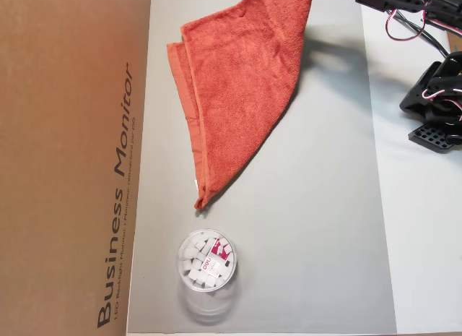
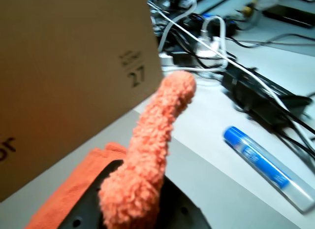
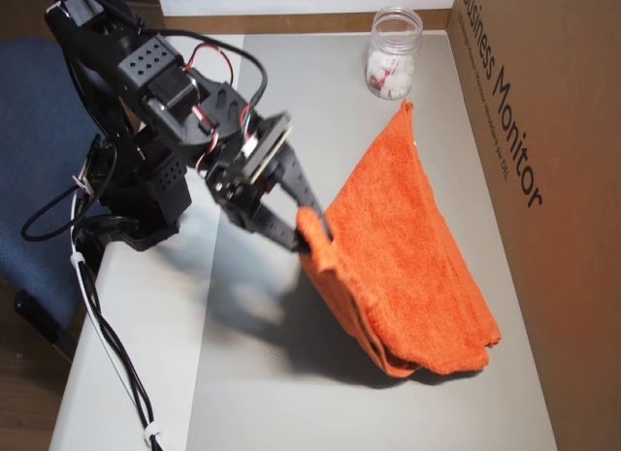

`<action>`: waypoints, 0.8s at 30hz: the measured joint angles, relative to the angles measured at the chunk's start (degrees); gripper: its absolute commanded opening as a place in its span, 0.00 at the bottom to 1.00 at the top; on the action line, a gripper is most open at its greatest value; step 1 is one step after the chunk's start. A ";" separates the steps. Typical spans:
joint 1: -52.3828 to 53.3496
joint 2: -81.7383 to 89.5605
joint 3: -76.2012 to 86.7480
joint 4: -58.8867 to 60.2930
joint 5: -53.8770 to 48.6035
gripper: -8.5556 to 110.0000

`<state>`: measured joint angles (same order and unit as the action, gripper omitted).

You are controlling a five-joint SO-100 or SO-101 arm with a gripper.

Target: Fold the blanket.

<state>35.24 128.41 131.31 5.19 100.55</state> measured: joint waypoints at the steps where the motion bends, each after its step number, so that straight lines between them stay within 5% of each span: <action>1: -0.97 -0.18 -0.79 0.00 -0.18 0.07; 24: -20.92 -20.13 -24.17 0.00 -4.13 0.07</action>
<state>14.33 108.28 107.14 5.19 96.42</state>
